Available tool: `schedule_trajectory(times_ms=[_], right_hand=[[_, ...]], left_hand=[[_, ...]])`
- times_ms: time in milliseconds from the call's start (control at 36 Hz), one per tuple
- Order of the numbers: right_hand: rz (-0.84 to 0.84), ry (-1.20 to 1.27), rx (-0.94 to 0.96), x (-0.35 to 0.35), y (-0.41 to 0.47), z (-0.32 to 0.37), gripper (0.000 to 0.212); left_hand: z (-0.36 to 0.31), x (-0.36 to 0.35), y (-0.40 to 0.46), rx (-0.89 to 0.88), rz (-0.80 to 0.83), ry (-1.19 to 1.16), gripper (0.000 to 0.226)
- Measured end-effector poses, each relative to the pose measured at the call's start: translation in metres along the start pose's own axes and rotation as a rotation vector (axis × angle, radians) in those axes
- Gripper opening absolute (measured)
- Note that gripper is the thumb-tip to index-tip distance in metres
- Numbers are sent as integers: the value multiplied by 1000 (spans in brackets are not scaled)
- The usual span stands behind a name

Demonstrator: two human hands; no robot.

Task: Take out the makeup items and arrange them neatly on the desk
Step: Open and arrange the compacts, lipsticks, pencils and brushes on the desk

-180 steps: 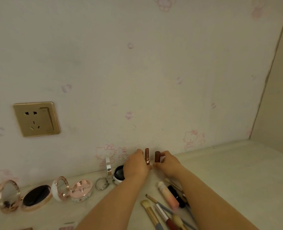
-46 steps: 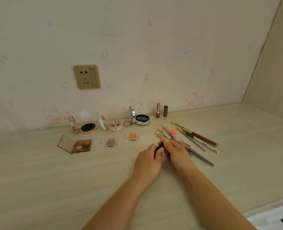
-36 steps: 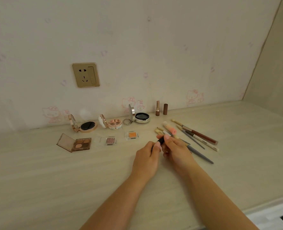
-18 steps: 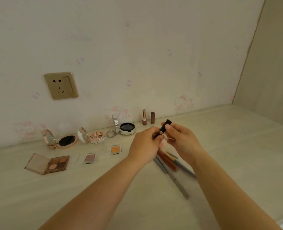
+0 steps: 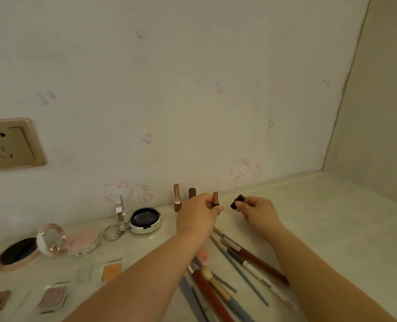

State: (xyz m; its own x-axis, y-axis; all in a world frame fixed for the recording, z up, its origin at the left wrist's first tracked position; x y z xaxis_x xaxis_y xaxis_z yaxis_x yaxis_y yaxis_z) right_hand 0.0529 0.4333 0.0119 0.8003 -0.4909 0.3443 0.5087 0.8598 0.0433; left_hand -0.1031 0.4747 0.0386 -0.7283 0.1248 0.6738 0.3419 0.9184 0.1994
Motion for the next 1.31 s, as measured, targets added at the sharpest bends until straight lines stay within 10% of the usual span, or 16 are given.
schedule_trajectory(times_ms=[806,1056,1306], right_hand=[[88,-521,136,-36,48,6,27],[77,-405,74,-28,43,5,30],[86,-225,-82,-13,0,17,32]], left_hand=[[15,-31,50,91,-52,223,22],[13,-20,42,77,-22,250,49],[8,36,-2,-59,-107,278,18]])
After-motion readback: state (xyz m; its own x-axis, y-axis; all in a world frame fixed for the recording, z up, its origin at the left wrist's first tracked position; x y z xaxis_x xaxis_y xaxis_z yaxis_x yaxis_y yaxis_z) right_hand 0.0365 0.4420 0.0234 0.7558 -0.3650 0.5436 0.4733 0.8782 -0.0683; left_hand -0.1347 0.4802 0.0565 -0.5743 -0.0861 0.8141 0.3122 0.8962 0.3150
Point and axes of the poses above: each hand's wrist, its own y-axis towards the middle knuckle, its own x-axis out of the back of the hand, z = x × y, the point moved 4 cm from there along y, towards the middle knuckle, and after that the axes turned 1 degree about -x, right-handed, at the moved point
